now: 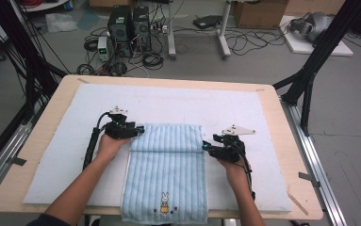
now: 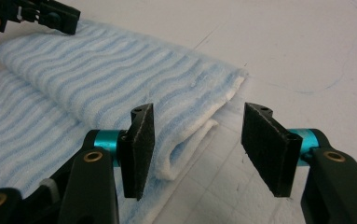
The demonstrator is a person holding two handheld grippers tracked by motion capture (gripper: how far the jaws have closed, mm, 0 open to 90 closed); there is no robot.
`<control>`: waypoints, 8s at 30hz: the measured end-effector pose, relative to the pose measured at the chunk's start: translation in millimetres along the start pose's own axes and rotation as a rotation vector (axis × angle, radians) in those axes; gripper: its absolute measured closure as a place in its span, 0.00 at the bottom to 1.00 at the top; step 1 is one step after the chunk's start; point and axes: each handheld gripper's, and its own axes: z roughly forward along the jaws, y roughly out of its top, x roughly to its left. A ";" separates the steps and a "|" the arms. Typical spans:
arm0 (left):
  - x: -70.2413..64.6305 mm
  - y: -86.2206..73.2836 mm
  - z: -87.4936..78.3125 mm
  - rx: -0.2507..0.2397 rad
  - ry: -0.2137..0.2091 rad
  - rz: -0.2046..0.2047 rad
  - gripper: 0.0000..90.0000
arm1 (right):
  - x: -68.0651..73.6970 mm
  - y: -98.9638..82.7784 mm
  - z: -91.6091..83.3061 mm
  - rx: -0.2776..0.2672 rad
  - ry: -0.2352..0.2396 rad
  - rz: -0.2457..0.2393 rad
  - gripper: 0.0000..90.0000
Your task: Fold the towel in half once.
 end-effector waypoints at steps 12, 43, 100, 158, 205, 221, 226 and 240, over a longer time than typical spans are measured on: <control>-1.0 -0.1 -3.5 0.009 -0.024 0.039 0.96 | -6.8 3.3 10.1 0.019 -0.016 0.028 0.41; 5.0 6.4 -22.1 -0.080 -0.109 -0.054 0.96 | -3.5 42.6 89.3 0.220 -0.046 -0.133 0.93; 4.0 -42.0 -90.0 -0.114 -0.208 -0.105 0.59 | 21.1 -7.0 -29.6 0.018 0.041 -0.124 0.73; -13.1 -35.7 -49.1 -0.069 -0.066 0.000 0.93 | 10.2 -3.8 21.2 0.126 0.019 -0.027 0.81; 28.0 20.0 8.5 -0.161 -0.044 -0.006 0.95 | -25.7 43.5 85.0 0.072 -0.088 -0.005 0.94; 27.5 17.2 -13.7 -0.163 -0.139 -0.040 0.63 | -34.7 38.0 60.7 0.027 -0.069 0.091 0.51; 18.1 10.5 -6.2 -0.104 -0.144 0.017 0.63 | -30.2 32.6 44.7 0.048 -0.032 0.079 0.46; -2.7 4.7 -3.5 -0.017 -0.095 0.183 0.92 | -36.5 24.4 27.5 -0.027 0.013 0.135 0.58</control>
